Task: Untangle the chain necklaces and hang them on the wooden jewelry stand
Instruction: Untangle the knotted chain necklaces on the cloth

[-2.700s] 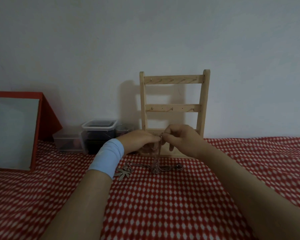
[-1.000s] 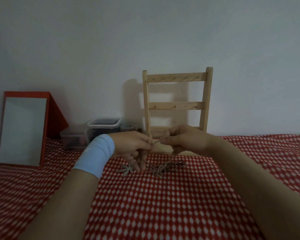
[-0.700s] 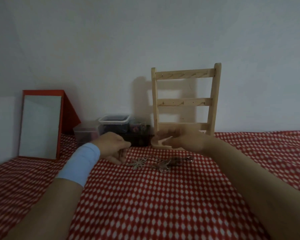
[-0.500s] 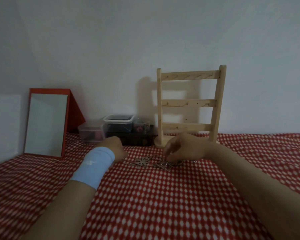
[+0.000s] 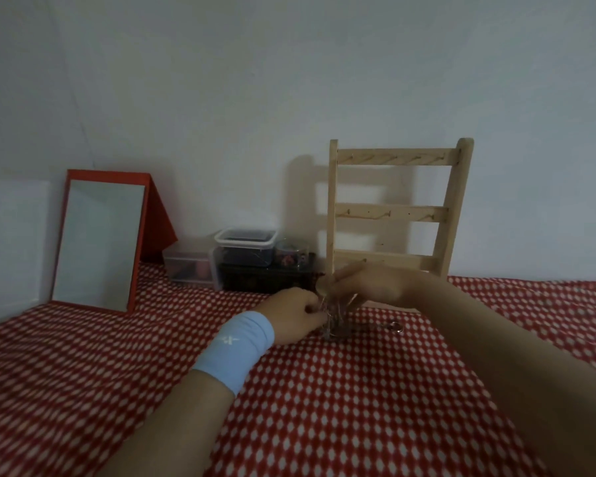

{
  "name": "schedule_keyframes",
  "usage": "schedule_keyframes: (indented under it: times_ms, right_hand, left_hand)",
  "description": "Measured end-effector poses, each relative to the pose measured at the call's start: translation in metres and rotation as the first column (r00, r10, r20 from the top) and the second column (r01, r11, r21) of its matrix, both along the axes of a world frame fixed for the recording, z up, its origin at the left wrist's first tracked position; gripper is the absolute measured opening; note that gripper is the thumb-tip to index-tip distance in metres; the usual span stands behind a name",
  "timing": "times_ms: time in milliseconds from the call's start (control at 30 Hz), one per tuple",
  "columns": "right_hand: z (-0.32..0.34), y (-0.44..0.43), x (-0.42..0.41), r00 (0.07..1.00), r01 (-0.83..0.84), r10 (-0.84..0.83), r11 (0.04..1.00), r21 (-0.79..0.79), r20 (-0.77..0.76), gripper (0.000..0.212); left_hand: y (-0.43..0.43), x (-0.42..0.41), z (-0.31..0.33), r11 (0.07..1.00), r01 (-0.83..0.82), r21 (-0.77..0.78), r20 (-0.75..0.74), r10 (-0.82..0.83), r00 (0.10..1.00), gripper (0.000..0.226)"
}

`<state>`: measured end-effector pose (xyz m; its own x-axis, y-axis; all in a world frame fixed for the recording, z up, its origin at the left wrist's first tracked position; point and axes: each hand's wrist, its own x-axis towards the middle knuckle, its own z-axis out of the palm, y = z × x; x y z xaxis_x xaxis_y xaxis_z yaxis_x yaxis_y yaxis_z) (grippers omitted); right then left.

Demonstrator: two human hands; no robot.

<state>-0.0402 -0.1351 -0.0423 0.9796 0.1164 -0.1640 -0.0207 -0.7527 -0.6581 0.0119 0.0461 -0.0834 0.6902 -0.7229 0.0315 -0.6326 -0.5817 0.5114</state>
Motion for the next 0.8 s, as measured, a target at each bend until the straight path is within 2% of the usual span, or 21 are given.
schedule_keyframes:
  times_ms: [67, 133, 200, 267, 333, 500, 600, 667, 700, 733, 767, 800]
  right_hand:
    - [-0.005, -0.004, 0.003, 0.999, 0.04, -0.04, 0.963, 0.268, -0.005, 0.036]
    - [-0.011, -0.003, 0.003, 0.997, 0.072, -0.076, 0.854, 0.515, -0.013, 0.039]
    - [-0.012, 0.002, 0.003, 0.992, 0.1, -0.129, 0.75, 0.654, -0.004, 0.038]
    - [-0.014, 0.005, 0.004, 0.985, 0.117, -0.17, 0.682, 0.722, 0.001, 0.041]
    - [-0.015, 0.006, 0.004, 0.983, 0.116, -0.185, 0.641, 0.759, 0.006, 0.044]
    - [-0.016, -0.004, -0.01, 0.982, 0.114, -0.183, 0.775, 0.622, 0.048, 0.038]
    - [-0.019, -0.006, -0.016, 0.981, 0.122, -0.184, 0.831, 0.543, 0.061, 0.049]
    - [-0.02, -0.004, -0.016, 0.986, 0.059, -0.139, 0.792, 0.607, 0.087, 0.042]
    - [-0.021, -0.003, -0.015, 0.99, -0.002, -0.089, 0.764, 0.646, 0.109, 0.032]
    - [-0.021, -0.001, -0.016, 0.991, -0.061, -0.033, 0.743, 0.667, 0.127, 0.027]
    - [-0.021, -0.001, -0.015, 0.991, -0.103, 0.015, 0.729, 0.677, 0.135, 0.032]
    - [-0.021, 0.001, -0.014, 0.991, -0.118, 0.04, 0.726, 0.678, 0.129, 0.034]
  left_hand:
    - [0.004, 0.001, 0.006, 0.99, -0.029, -0.136, -0.072, 0.019, 0.997, 0.023]
    - [0.008, 0.001, 0.012, 0.957, -0.076, -0.278, -0.252, 0.004, 0.968, 0.023]
    - [0.012, 0.001, 0.014, 0.901, -0.126, -0.415, -0.498, -0.109, 0.86, 0.023]
    - [0.017, 0.004, 0.013, 0.893, -0.106, -0.438, -0.544, -0.17, 0.822, 0.021]
    - [0.022, 0.008, 0.016, 0.922, -0.081, -0.379, -0.526, -0.143, 0.838, 0.017]
    - [0.029, 0.015, 0.025, 0.972, -0.113, -0.208, -0.407, 0.019, 0.913, 0.013]
    - [0.034, 0.011, 0.03, 0.998, -0.041, 0.053, -0.393, 0.058, 0.918, 0.012]
    - [0.037, 0.007, 0.035, 0.97, 0.045, 0.238, -0.396, 0.055, 0.917, 0.011]
    - [0.036, 0.004, 0.036, 0.952, 0.06, 0.301, -0.365, 0.057, 0.929, 0.01]
    - [0.036, 0.002, 0.035, 0.941, 0.057, 0.332, -0.304, 0.049, 0.952, 0.009]
    - [0.034, 0.0, 0.034, 0.945, 0.042, 0.324, -0.22, 0.032, 0.975, 0.013]
    - [0.031, 0.0, 0.033, 0.964, 0.036, 0.264, -0.158, 0.007, 0.987, 0.02]
